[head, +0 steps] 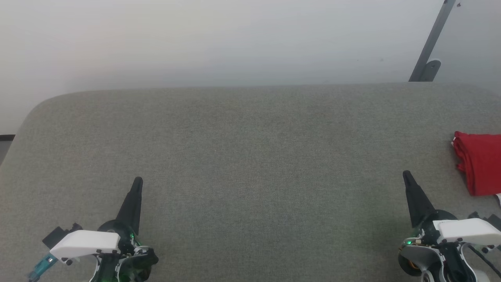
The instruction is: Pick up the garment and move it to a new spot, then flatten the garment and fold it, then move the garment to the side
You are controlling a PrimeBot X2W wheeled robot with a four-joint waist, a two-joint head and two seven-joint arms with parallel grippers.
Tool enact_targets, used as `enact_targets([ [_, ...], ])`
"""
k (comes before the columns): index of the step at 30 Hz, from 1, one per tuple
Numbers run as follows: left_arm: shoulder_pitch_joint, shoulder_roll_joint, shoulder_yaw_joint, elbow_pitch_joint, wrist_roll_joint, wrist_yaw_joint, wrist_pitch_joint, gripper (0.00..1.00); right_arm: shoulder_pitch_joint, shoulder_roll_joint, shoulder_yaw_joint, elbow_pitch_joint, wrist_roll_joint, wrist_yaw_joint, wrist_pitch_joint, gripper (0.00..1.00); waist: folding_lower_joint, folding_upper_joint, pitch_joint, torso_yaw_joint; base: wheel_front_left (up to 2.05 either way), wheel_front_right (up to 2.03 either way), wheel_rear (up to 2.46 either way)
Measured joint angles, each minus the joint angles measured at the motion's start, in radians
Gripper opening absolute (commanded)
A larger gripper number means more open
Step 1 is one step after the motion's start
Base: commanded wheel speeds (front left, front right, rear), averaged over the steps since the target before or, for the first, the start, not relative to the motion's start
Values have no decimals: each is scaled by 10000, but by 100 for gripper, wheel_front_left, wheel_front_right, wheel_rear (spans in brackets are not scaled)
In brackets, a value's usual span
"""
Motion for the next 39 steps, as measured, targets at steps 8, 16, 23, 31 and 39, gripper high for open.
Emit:
enact_targets([
  [8,0,-8,12,6,0,0,2,0,-9,4,-2,12,0,0,2,0,0,0,0,0,0,0,0],
  [16,0,-13,19,6,0,0,4,0,-10,4,-2,12,0,0,2,0,0,0,-1,0,0,0,0],
  [23,0,-19,23,6,2,0,4,0,-10,4,0,12,0,0,2,0,0,0,0,0,0,0,0],
  [31,0,-23,31,6,2,0,12,0,-11,4,2,10,0,0,2,0,0,0,0,0,0,0,0],
  [39,0,-27,36,6,4,0,13,0,-11,4,-2,12,0,2,2,0,0,0,0,0,0,0,0],
])
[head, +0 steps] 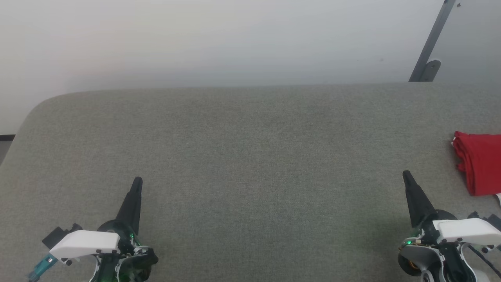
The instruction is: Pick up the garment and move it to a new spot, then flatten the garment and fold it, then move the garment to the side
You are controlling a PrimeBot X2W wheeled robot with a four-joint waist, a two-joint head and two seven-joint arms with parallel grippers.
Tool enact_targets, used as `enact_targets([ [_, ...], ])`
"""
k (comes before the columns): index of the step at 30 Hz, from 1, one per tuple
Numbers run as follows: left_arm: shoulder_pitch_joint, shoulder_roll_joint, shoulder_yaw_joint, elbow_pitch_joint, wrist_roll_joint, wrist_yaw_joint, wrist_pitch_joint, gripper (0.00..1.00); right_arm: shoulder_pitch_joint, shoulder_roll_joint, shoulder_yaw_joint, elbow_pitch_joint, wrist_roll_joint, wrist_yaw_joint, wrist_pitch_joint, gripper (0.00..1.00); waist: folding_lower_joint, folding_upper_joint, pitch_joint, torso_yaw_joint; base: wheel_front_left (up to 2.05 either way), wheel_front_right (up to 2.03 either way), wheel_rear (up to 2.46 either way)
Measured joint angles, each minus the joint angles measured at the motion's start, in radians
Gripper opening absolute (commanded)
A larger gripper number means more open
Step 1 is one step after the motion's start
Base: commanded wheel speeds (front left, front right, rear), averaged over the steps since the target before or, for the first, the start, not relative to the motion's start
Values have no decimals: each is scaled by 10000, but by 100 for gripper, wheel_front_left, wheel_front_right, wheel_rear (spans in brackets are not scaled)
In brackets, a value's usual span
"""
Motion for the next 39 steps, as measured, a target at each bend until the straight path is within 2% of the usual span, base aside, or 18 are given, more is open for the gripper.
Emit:
enact_targets([
  [39,0,-13,27,0,4,0,31,0,0,2,4,2,0,0,-2,0,0,0,0,0,0,0,0],
])
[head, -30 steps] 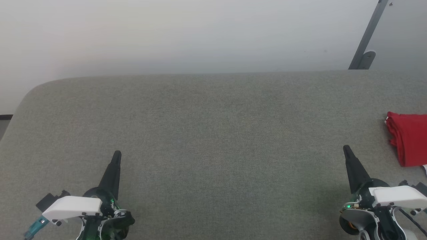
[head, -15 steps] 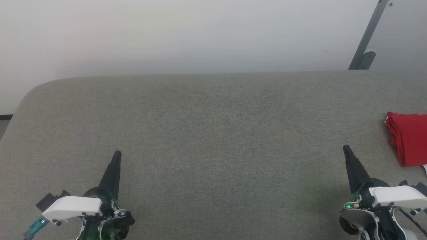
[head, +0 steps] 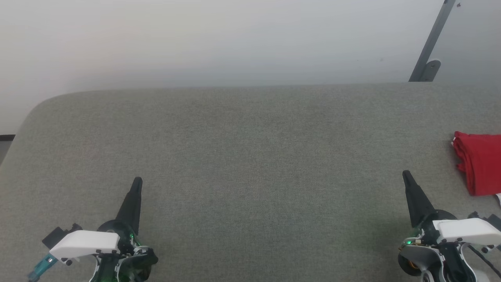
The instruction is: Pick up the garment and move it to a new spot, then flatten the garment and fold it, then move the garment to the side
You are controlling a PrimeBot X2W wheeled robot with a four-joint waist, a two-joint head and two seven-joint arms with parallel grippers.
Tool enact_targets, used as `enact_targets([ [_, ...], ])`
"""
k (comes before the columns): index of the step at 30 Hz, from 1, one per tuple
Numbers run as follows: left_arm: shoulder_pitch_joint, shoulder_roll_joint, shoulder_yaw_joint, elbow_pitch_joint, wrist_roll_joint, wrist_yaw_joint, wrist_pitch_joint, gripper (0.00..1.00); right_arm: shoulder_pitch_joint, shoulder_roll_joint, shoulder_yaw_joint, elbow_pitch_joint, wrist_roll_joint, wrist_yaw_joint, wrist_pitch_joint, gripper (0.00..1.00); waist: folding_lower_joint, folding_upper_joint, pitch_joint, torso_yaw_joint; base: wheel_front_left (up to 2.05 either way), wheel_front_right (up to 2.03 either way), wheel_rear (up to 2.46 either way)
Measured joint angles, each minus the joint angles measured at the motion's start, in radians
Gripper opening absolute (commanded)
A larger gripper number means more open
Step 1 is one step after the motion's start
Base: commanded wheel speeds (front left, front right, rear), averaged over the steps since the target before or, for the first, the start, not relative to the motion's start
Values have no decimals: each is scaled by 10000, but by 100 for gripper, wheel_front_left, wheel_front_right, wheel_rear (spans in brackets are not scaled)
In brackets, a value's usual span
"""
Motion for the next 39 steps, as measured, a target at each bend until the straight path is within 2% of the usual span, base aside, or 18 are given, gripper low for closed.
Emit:
enact_targets([
  [39,0,-6,13,0,10,0,13,0,-1,0,0,-2,2,-2,0,0,0,0,0,0,0,0,0],
])
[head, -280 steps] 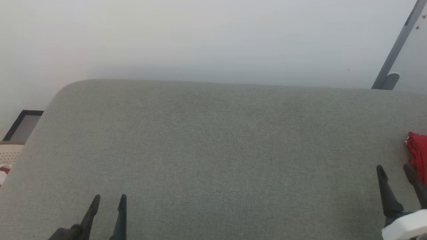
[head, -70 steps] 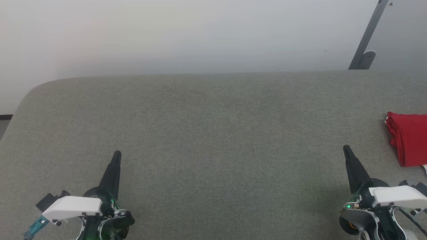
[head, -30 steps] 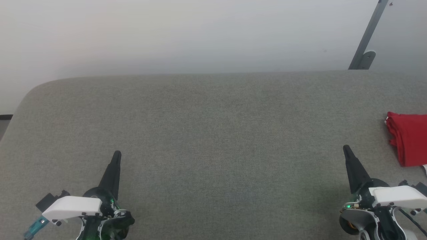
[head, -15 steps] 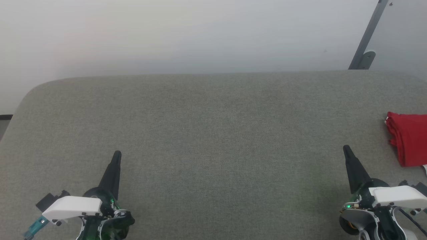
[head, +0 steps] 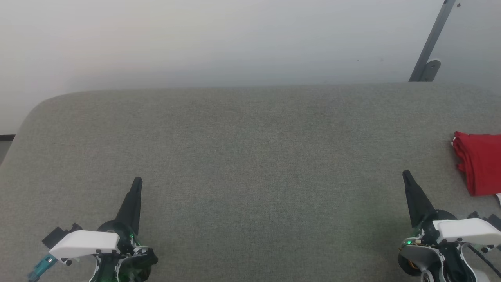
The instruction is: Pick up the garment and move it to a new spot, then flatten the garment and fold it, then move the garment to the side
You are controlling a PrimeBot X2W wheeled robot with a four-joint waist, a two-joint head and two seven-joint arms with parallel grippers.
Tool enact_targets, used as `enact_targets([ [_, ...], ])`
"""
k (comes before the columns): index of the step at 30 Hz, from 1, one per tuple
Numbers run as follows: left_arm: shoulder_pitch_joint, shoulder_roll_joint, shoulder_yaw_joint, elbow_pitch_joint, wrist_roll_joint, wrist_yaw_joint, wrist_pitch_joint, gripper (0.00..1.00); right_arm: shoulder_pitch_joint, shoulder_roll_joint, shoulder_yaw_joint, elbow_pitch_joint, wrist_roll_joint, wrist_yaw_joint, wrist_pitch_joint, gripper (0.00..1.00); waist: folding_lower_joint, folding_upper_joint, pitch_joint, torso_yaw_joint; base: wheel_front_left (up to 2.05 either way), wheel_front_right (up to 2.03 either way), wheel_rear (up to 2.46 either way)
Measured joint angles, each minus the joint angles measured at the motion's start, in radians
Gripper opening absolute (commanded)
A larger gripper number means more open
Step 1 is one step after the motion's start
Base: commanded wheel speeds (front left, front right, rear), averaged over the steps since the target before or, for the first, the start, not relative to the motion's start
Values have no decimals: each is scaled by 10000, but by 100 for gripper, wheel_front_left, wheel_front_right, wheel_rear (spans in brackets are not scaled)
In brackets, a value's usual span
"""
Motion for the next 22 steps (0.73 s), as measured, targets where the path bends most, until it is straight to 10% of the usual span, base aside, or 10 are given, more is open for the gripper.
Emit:
enact_targets([
  [22,0,-4,4,0,2,0,2,0,0,0,2,0,0,2,0,0,0,0,0,0,0,0,0],
])
